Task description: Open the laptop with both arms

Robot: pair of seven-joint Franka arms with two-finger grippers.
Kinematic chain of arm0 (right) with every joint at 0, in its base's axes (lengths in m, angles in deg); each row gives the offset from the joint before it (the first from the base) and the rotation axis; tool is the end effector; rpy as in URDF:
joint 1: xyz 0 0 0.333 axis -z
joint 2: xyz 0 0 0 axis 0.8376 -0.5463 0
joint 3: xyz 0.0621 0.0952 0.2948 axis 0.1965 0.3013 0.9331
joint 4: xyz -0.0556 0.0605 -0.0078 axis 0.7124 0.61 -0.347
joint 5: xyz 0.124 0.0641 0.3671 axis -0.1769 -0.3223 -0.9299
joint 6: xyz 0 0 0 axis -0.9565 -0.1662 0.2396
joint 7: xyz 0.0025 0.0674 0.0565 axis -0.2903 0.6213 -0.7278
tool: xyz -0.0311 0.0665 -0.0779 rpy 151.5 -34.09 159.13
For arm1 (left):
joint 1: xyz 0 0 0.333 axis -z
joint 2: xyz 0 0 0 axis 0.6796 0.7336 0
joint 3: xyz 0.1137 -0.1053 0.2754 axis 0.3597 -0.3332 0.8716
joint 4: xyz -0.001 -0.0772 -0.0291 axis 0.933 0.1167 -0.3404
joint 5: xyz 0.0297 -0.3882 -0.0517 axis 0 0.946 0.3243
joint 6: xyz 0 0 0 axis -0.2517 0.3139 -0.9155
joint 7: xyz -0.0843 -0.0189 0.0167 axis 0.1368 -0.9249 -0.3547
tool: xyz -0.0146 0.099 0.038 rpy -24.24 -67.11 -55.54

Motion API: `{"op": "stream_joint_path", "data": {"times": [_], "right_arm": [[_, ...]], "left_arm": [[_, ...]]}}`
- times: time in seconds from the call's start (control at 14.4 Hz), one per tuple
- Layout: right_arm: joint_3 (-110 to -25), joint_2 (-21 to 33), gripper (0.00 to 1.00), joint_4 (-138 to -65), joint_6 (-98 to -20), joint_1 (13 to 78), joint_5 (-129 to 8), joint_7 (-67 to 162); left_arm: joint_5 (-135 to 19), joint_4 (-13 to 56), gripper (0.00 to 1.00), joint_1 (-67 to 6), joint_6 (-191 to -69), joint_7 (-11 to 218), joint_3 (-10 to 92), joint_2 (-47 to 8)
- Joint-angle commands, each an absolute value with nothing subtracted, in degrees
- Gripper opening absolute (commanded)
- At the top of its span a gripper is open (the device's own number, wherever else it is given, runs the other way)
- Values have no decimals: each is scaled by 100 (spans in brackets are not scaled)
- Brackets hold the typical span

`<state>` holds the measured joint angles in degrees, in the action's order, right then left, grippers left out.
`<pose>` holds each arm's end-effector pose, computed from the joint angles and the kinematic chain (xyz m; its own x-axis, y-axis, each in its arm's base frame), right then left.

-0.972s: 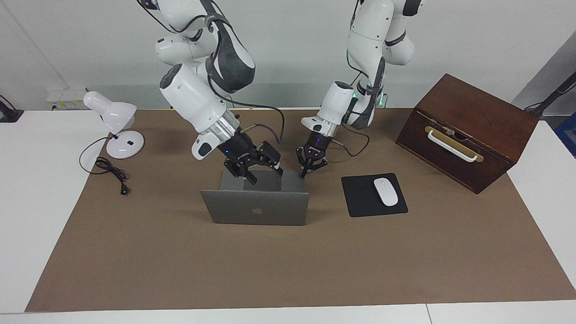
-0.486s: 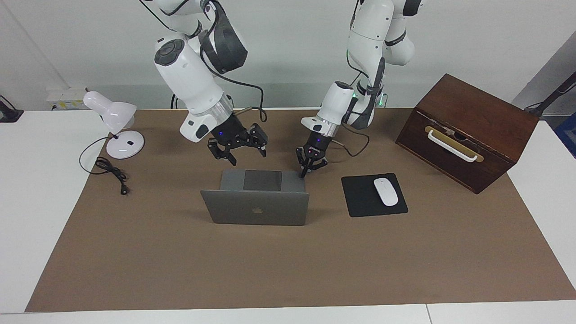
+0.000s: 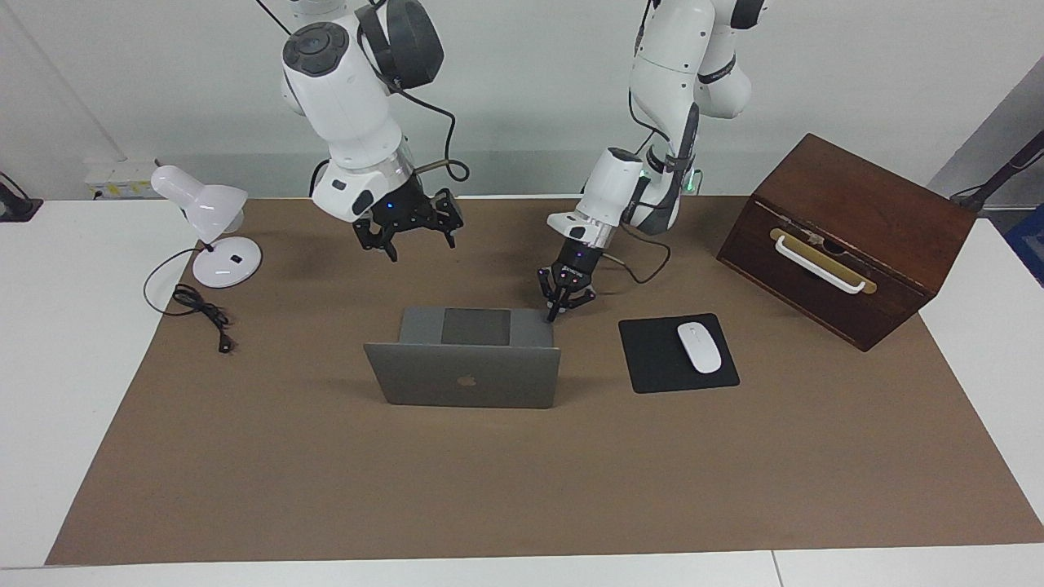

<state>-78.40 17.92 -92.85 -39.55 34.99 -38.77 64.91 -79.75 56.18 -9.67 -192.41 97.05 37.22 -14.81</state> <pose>0.5458 0.1956 0.5685 0.9902 0.1371 -0.0249 0.1321 -0.9805 -0.1454 0.3974 -0.3220 0.2689 0.7081 -0.2828 0.6470 -0.4856 -0.8603 0.1553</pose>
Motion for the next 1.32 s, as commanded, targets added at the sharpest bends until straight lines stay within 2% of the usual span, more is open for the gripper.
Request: {"op": "stream_joint_path", "data": {"times": [0.0, 0.21, 0.35, 0.83, 0.97, 1.25], "right_arm": [[-7798, 2098, 100, -9283, -3434, 3588, -3555, 6434], [-7780, 2336, 100, -9300, -2976, 3737, -3318, 6434], [-7649, 2529, 100, -9370, -2704, 4061, -3282, 6434], [-7525, 3214, 100, -9747, -2360, 4318, -3194, 6407], [-7525, 3487, 100, -10055, -2360, 4327, -3212, 6434], [-7560, 3523, 100, -10152, -2360, 4362, -3273, 6451]], "left_arm": [[-7909, 5785, 0, -1099, -19209, 9892, 3712, -1793], [-7909, 5908, 0, -1108, -18990, 9997, 3703, -2100], [-7909, 5908, 0, -1108, -18578, 10261, 3712, -2363], [-7909, 5803, 0, -1213, -16207, 11000, 3721, -3620], [-7918, 5488, 0, -1424, -14979, 10913, 3729, -4050], [-7918, 4267, 0, -1977, -12122, 10246, 3729, -4508]]}}
